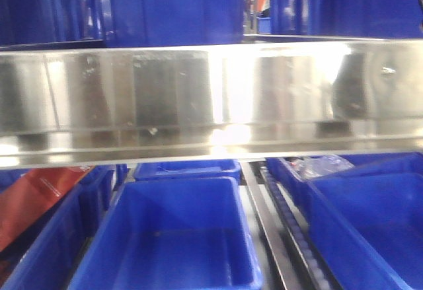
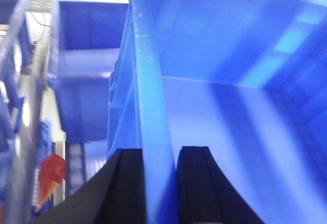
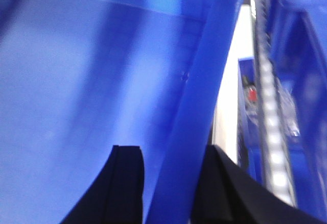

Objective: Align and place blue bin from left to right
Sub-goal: 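Push the held bin forward onto the upper shelf rollers with both grippers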

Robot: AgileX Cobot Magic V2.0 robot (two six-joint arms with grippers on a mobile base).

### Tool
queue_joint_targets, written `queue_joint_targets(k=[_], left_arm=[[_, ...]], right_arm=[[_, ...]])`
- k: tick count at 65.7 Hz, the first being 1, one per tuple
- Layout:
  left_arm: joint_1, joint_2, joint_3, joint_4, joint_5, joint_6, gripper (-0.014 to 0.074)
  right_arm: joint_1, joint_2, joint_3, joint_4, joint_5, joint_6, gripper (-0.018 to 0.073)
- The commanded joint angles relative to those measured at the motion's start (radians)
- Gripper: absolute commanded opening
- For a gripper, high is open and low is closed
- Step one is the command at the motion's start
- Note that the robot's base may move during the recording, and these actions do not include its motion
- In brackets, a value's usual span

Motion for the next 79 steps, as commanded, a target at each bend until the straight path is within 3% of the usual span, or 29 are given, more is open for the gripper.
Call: queue_joint_targets(k=[1,79], left_arm=[[-0.003,-0.019,-0.020,0.000,-0.292,0.022,-0.0111],[-0.003,-0.019,-0.020,0.000,-0.292,0.022,-0.0111]], right_arm=[[0.005,-0.031,-0.019,0.010,-0.085,-0.038,-0.0070],[0.005,-0.031,-0.019,0.010,-0.085,-0.038,-0.0070]])
